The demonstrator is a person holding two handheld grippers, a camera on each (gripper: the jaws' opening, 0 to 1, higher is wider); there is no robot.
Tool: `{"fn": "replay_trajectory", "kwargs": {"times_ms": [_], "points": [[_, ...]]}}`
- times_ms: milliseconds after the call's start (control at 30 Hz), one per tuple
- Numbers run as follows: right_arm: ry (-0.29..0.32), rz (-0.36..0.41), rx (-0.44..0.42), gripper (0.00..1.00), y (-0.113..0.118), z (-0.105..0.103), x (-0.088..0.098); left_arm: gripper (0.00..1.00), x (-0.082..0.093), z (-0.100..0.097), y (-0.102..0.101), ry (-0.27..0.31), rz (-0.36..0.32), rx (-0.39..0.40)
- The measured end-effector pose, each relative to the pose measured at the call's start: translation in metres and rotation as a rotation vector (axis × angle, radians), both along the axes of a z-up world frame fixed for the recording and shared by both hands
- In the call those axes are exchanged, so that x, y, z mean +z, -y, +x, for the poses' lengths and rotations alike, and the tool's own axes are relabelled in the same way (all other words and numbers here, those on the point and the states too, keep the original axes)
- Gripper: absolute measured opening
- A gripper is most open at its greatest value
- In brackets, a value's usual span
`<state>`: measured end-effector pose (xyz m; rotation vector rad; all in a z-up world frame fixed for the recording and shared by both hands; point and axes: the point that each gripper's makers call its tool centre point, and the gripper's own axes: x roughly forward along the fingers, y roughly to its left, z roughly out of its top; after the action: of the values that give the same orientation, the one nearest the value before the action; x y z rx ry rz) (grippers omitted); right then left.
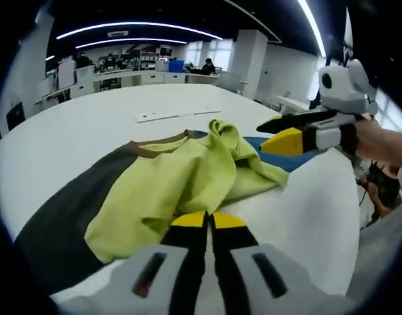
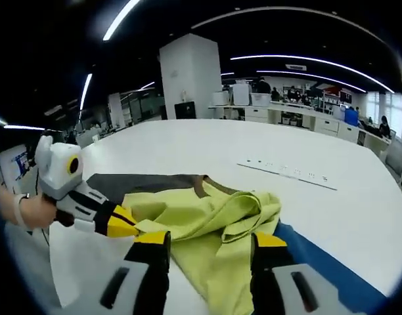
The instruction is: Fold the garment on the visible template until the final outline fits inside the template.
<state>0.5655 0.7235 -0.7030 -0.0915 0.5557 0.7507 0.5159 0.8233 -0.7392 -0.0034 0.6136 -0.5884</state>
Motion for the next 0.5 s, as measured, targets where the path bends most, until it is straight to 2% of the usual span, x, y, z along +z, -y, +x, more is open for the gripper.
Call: {"fn": "replay_trajectory", "kwargs": {"times_ms": [133, 200, 267, 333, 367, 500], "points": [[-0.031, -0.003, -0.026, 0.29, 0.001, 0.008, -0.009, 0.0, 0.0, -0.002, -0.001, 0.001, 0.004, 0.002], [-0.045, 0.002, -0.05, 0.28, 0.003, 0.012, -0.012, 0.0, 0.001, -0.002, -0.002, 0.001, 0.002, 0.002], [-0.059, -0.033, -0.063, 0.26, 0.007, 0.014, -0.02, 0.0, 0.001, -0.001, -0.002, 0.002, 0.003, 0.002], [-0.06, -0.025, -0.071, 0.25, 0.008, 0.017, -0.021, 0.0, 0.001, -0.002, -0.002, 0.001, 0.002, 0.003], [-0.084, -0.01, -0.085, 0.24, 0.008, 0.018, -0.023, 0.0, 0.001, -0.002, -0.003, 0.002, 0.004, 0.004], [-0.105, -0.005, -0.109, 0.23, 0.009, 0.022, -0.029, 0.0, 0.0, -0.003, -0.003, -0.002, 0.004, 0.001]]}}
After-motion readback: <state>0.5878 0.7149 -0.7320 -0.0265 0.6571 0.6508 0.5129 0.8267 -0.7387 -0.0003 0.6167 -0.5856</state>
